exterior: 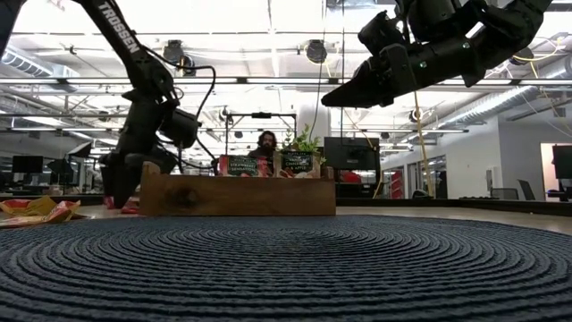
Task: Pick & Place Tea
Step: Put the top red tea bag into the middle slot of the wooden organizer
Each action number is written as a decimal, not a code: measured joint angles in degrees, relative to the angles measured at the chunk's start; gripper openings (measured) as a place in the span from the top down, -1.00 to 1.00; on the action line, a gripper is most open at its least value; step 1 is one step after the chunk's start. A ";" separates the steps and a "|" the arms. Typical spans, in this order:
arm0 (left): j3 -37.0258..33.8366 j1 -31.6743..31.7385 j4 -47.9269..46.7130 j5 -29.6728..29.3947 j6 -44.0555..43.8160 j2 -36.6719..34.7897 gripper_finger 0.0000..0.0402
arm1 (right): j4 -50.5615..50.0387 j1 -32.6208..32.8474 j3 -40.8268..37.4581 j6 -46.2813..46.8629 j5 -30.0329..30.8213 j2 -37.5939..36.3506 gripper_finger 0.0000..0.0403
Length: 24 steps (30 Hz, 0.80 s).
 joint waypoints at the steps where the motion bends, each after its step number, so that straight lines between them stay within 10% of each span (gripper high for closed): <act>1: -0.01 -0.03 0.03 0.13 0.00 0.00 -0.02 | -0.05 0.00 0.00 0.00 0.00 0.00 1.00; 10: -0.52 -0.92 -0.66 2.26 -1.05 -4.50 0.79 | -0.20 0.02 0.00 0.09 0.07 0.00 1.00; 24: -0.31 -32.57 15.74 -21.26 -7.15 -23.28 0.79 | 16.00 -0.40 0.13 4.08 0.07 5.52 0.99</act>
